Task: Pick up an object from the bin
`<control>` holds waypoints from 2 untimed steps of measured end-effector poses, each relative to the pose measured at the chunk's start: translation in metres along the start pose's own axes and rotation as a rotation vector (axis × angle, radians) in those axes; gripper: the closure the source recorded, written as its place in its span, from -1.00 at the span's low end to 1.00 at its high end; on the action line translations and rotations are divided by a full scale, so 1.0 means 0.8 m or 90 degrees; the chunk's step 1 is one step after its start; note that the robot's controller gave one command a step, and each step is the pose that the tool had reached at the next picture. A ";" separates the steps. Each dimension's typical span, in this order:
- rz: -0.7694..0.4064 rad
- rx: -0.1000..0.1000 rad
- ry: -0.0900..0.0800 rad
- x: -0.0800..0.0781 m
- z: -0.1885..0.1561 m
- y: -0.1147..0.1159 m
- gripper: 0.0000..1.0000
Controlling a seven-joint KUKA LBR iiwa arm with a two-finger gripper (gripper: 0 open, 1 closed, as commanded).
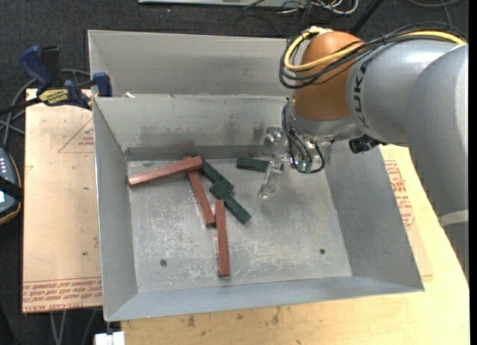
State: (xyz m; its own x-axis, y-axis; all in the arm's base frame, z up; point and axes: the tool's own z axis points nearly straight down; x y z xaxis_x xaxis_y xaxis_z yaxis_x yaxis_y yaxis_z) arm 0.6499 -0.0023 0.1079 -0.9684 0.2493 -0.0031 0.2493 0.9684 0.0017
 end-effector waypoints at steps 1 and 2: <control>0.068 -0.001 0.000 0.016 0.047 -0.005 -1.00; 0.067 0.000 -0.001 0.014 0.046 -0.004 -1.00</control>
Offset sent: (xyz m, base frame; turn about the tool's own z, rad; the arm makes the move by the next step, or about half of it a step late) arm -0.0140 -0.0011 -0.0379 0.1087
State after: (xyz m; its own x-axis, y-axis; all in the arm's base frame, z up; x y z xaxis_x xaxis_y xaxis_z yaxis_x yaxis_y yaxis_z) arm 0.6381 -0.0026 0.0710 -0.9370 0.3494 -0.0038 0.3494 0.9370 0.0018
